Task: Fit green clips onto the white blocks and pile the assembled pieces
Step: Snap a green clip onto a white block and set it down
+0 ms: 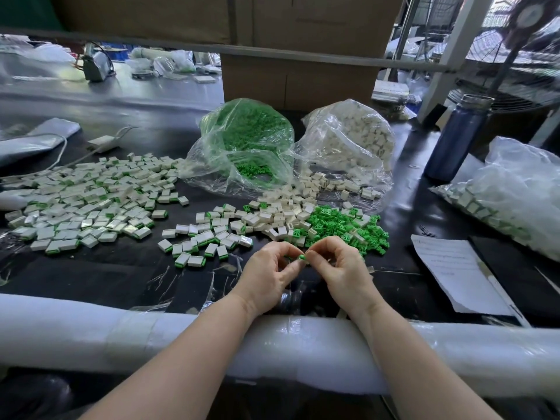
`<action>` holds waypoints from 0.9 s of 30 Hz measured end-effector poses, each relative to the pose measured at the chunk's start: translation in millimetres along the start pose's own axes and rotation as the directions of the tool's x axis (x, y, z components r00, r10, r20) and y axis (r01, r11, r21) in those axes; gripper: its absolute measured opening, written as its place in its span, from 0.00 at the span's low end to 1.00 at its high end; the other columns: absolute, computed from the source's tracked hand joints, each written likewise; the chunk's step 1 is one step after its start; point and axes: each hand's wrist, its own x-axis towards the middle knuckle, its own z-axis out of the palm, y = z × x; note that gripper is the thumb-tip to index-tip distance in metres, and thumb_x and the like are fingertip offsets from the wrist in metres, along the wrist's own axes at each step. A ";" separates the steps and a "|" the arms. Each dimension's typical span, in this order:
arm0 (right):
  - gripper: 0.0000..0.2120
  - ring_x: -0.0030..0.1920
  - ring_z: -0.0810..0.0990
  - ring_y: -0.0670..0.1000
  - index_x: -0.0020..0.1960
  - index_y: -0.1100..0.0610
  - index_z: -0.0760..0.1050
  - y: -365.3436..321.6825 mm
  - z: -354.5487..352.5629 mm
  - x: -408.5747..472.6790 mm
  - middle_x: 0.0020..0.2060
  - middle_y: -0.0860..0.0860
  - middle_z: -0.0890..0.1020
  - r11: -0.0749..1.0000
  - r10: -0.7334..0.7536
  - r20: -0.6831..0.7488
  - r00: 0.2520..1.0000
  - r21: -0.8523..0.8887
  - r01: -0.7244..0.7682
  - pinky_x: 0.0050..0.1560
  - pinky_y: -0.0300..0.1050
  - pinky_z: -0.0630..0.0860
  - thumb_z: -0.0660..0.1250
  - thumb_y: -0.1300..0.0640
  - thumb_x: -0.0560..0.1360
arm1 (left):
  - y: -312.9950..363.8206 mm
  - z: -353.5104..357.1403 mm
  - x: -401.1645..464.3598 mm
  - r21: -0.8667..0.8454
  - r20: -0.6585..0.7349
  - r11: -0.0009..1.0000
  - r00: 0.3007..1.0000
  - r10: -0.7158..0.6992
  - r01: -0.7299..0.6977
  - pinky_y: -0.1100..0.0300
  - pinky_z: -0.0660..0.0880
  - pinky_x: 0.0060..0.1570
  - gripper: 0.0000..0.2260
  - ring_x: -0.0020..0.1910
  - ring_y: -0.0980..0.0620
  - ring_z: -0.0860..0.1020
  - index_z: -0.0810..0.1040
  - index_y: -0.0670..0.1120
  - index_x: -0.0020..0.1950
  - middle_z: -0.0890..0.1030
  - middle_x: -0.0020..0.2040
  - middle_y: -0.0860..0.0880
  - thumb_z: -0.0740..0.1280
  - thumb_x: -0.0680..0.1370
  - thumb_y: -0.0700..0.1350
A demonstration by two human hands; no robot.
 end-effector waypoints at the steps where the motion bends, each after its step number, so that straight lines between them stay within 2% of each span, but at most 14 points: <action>1: 0.06 0.37 0.74 0.44 0.40 0.54 0.76 0.6 -0.9 0.0 0.37 0.49 0.78 1.000 0.000 -0.033 0.999 -0.005 0.000 0.42 0.34 0.71 0.69 0.62 0.73 | -1.2 -0.5 0.5 0.000 -0.023 1.000 1.000 -0.012 0.012 0.61 0.76 0.45 0.04 0.40 0.52 0.76 0.79 0.45 0.49 0.79 0.42 0.50 0.67 0.76 0.42; 3: 0.05 0.39 0.77 0.47 0.40 0.53 0.76 2.5 -2.7 0.4 0.37 0.49 0.79 1.000 0.016 -0.115 0.993 -0.020 -0.019 0.44 0.38 0.74 0.69 0.61 0.73 | -3.3 -1.2 1.3 -0.027 -0.081 0.998 0.995 -0.052 0.050 0.60 0.77 0.46 0.04 0.41 0.51 0.79 0.79 0.46 0.49 0.80 0.40 0.50 0.67 0.76 0.41; 6: 0.06 0.40 0.76 0.47 0.40 0.52 0.75 6.5 -3.8 1.0 0.38 0.47 0.78 0.991 0.038 -0.213 0.976 -0.114 -0.064 0.45 0.40 0.73 0.69 0.61 0.73 | -6.2 -2.4 2.2 -0.085 -0.209 0.991 0.970 -0.120 0.104 0.67 0.78 0.40 0.08 0.37 0.55 0.80 0.78 0.46 0.52 0.79 0.40 0.51 0.65 0.76 0.36; 9: 0.08 0.39 0.74 0.46 0.39 0.52 0.74 8.9 -4.5 2.0 0.38 0.46 0.76 0.982 0.050 -0.241 0.969 -0.163 -0.091 0.44 0.39 0.70 0.69 0.61 0.73 | -10.1 -5.3 3.0 0.050 -0.370 0.991 0.924 -0.100 0.128 0.68 0.75 0.43 0.10 0.42 0.54 0.79 0.78 0.48 0.54 0.79 0.44 0.52 0.64 0.77 0.37; 12: 0.07 0.41 0.74 0.48 0.39 0.53 0.74 10.0 -4.8 2.7 0.37 0.43 0.74 0.969 0.046 -0.240 0.970 -0.226 -0.102 0.45 0.40 0.69 0.68 0.62 0.73 | -11.9 -6.7 4.7 0.131 -0.440 0.982 0.896 -0.068 0.139 0.80 0.66 0.44 0.11 0.43 0.60 0.72 0.78 0.45 0.59 0.74 0.52 0.50 0.63 0.77 0.38; 14: 0.06 0.41 0.73 0.48 0.40 0.54 0.75 9.5 -4.3 2.6 0.38 0.42 0.73 0.961 0.043 -0.236 0.971 -0.255 -0.105 0.46 0.40 0.70 0.68 0.63 0.73 | -12.9 -6.4 5.1 0.167 -0.432 0.970 0.897 -0.092 0.180 0.83 0.58 0.46 0.14 0.45 0.59 0.68 0.75 0.42 0.63 0.69 0.57 0.49 0.64 0.78 0.40; 16: 0.06 0.43 0.74 0.49 0.40 0.54 0.75 8.9 -3.9 2.1 0.38 0.42 0.73 0.955 0.039 -0.236 0.971 -0.278 -0.106 0.46 0.41 0.69 0.68 0.63 0.73 | -14.3 -6.1 5.3 0.206 -0.408 0.950 0.903 -0.136 0.236 0.77 0.56 0.52 0.17 0.54 0.55 0.67 0.71 0.39 0.66 0.65 0.64 0.45 0.64 0.78 0.42; 19: 0.05 0.49 0.75 0.52 0.42 0.55 0.76 9.1 -4.3 1.8 0.42 0.46 0.74 0.945 0.050 -0.245 0.968 -0.301 -0.125 0.48 0.39 0.67 0.67 0.64 0.74 | -13.7 -5.3 5.8 0.252 -0.382 0.919 0.903 -0.195 0.305 0.65 0.61 0.62 0.19 0.67 0.47 0.63 0.69 0.37 0.66 0.59 0.69 0.43 0.65 0.77 0.43; 22: 0.05 0.58 0.74 0.55 0.46 0.58 0.78 10.7 -5.6 2.7 0.51 0.53 0.77 0.925 0.075 -0.280 0.957 -0.338 -0.171 0.60 0.44 0.69 0.66 0.65 0.74 | -11.4 -3.5 6.0 0.286 -0.363 0.897 0.904 -0.224 0.337 0.60 0.57 0.69 0.21 0.72 0.45 0.58 0.66 0.36 0.68 0.55 0.73 0.43 0.64 0.77 0.43; 23: 0.06 0.59 0.73 0.55 0.49 0.58 0.78 11.6 -6.6 3.1 0.53 0.54 0.77 0.915 0.071 -0.308 0.949 -0.358 -0.184 0.61 0.42 0.67 0.65 0.65 0.74 | -10.8 -2.9 6.1 0.301 -0.360 0.890 0.905 -0.228 0.343 0.60 0.56 0.70 0.22 0.73 0.45 0.56 0.65 0.36 0.68 0.54 0.74 0.43 0.64 0.78 0.44; 25: 0.11 0.60 0.72 0.53 0.55 0.59 0.78 13.5 -9.1 3.5 0.56 0.53 0.76 0.897 0.060 -0.371 0.927 -0.388 -0.214 0.62 0.39 0.63 0.63 0.66 0.74 | -10.7 -2.3 6.1 0.335 -0.357 0.875 0.907 -0.225 0.349 0.59 0.52 0.71 0.24 0.75 0.45 0.52 0.63 0.36 0.70 0.51 0.75 0.43 0.64 0.78 0.45; 27: 0.18 0.66 0.68 0.53 0.62 0.59 0.75 15.5 -11.9 4.9 0.63 0.53 0.73 0.876 0.090 -0.416 0.905 -0.399 -0.270 0.67 0.40 0.60 0.60 0.68 0.74 | -10.9 -2.3 5.9 0.363 -0.351 0.866 0.911 -0.215 0.344 0.58 0.49 0.72 0.25 0.75 0.45 0.49 0.62 0.36 0.71 0.50 0.76 0.42 0.64 0.78 0.46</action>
